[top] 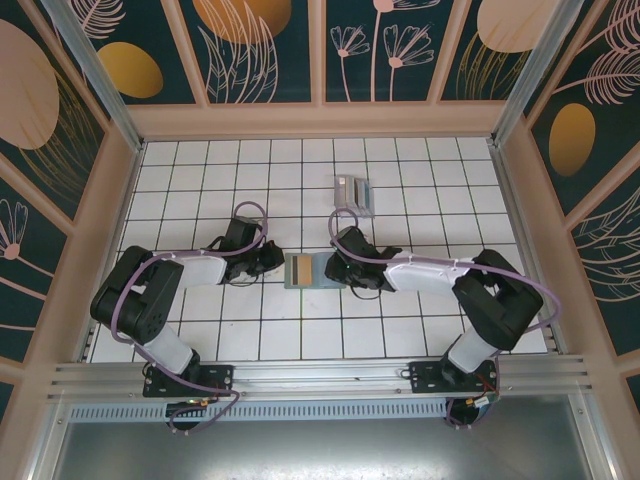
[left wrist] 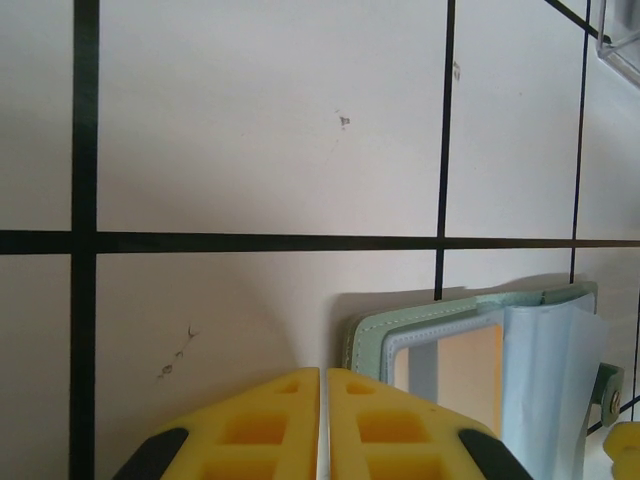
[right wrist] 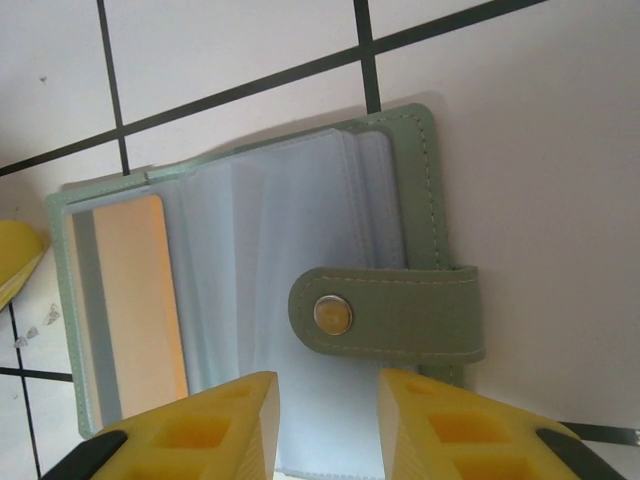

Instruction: Put the credit cards into the card holder

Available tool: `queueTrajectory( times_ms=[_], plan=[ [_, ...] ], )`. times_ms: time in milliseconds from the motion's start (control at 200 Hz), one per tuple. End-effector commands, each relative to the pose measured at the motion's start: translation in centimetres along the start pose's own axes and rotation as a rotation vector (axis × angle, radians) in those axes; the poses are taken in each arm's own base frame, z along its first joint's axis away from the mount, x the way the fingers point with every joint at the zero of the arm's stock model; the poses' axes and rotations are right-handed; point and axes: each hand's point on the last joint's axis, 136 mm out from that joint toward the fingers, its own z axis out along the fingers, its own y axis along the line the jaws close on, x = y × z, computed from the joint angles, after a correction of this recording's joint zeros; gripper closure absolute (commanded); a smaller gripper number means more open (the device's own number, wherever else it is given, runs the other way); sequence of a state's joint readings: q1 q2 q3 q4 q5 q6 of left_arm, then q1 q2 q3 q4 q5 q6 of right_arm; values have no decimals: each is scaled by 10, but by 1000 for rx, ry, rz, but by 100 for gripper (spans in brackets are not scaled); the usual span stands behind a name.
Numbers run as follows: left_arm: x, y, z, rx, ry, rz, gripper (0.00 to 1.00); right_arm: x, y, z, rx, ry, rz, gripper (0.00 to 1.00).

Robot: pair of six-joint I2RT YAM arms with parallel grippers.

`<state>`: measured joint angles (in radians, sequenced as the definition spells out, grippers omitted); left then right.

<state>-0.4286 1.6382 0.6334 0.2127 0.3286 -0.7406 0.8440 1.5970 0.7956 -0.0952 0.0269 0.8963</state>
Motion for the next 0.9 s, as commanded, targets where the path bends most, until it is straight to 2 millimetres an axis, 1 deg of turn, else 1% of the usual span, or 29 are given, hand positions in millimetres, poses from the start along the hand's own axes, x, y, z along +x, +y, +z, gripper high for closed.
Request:
queueTrajectory(
  times_ms=[0, 165, 335, 480, 641, 851, 896],
  plan=[
    [1, -1, -3, 3, -4, 18, 88, 7, -6, 6, 10, 18, 10, 68],
    [1, -2, -2, 7, -4, 17, 88, 10, -10, 9, 17, 22, 16, 68],
    [0, -1, -3, 7, -10, 11, 88, 12, -2, 8, -15, 33, 10, 68],
    [1, -1, -3, 11, -9, 8, 88, 12, 3, 8, -36, 33, 10, 72],
    [3, -1, -1, 15, 0, 6, 88, 13, 2, 9, -31, 35, 7, 73],
    [4, 0, -1, 13, 2, 6, 88, 10, 7, 6, -54, 22, 4, 74],
    [3, -1, -2, 13, -3, 4, 88, 10, 11, 5, -69, 22, 2, 74]
  ],
)
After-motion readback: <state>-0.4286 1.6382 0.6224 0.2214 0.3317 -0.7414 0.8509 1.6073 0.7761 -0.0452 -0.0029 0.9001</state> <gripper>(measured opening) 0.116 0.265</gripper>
